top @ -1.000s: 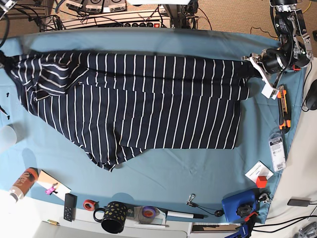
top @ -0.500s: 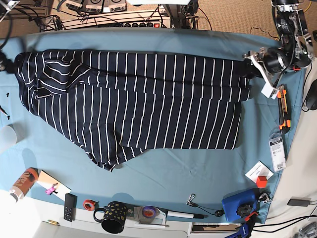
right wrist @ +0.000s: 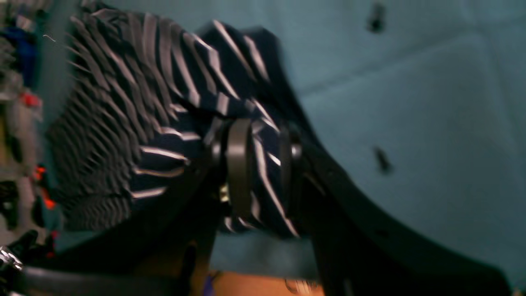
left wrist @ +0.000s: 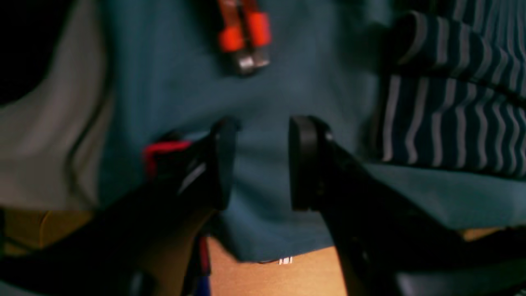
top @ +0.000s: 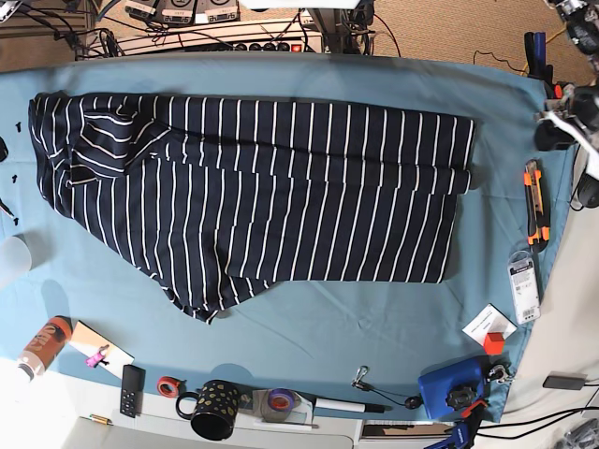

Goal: Layout the t-shirt on the table in an organized manner, then fold the t-shirt properly
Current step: 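Lower the right gripper onto the shirt end near the sleeve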

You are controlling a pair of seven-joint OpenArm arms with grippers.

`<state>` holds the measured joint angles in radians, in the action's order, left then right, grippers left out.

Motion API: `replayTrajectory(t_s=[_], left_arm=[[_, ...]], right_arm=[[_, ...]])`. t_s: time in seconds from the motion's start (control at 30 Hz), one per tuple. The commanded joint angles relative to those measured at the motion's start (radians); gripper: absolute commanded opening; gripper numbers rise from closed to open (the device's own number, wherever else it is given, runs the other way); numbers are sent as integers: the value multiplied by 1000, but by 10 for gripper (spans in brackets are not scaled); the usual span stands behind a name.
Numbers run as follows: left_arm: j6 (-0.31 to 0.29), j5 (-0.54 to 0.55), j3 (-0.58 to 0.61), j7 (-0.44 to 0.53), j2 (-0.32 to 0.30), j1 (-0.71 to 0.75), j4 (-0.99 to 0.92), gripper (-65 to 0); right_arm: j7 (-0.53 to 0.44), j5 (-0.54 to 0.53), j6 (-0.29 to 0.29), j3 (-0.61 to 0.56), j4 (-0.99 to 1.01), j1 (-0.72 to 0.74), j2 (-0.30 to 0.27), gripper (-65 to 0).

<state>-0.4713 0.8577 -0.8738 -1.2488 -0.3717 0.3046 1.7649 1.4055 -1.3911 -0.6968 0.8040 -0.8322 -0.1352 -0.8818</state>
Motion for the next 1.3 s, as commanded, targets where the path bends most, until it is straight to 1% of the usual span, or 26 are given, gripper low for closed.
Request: replayTrajectory(t_s=[0.0, 0.27, 0.4, 0.53, 0.6, 0.73, 0.8, 0.93, 1.07, 1.1, 1.17, 1.27], left_arm=[[-1, 22, -6, 16, -16, -5, 13, -419], [-2, 23, -5, 45, -16, -5, 13, -420], [-1, 22, -5, 45, -16, -5, 13, -420], [-1, 22, -5, 45, -16, -5, 13, -420], [-1, 22, -5, 45, -16, -5, 13, -420], [-1, 22, -5, 45, -16, -5, 13, -420], [-1, 22, -5, 45, -16, -5, 13, -420], [-1, 23, -5, 47, -15, -5, 13, -420], [-1, 22, -5, 62, -7, -5, 13, -419], [-1, 22, -5, 62, -7, -5, 13, -420], [-1, 23, -5, 64, -5, -6, 13, -420], [-1, 23, -5, 64, 1, -5, 13, -420]], right_arm=[[-9, -26, -1, 8, -12, 6, -24, -523], [-9, -34, -1, 8, -42, 5, 116, -523], [-9, -34, -1, 8, -145, 5, 195, -523], [-9, -24, -1, 8, -290, 5, 251, -523], [-9, 21, -1, 8, -372, 5, 267, -524], [-9, 216, -1, 8, -533, 5, 290, -525], [-9, 272, -1, 8, -589, 4, 299, -525], [-9, 286, -1, -8, -630, -18, 303, -523], [-9, 301, -1, -68, -630, -83, 303, -522], [-9, 318, -1, -91, -630, -95, 303, -514], [-9, 349, -1, -140, -630, -112, 303, -468], [-9, 368, -1, -195, -630, -114, 303, -464]])
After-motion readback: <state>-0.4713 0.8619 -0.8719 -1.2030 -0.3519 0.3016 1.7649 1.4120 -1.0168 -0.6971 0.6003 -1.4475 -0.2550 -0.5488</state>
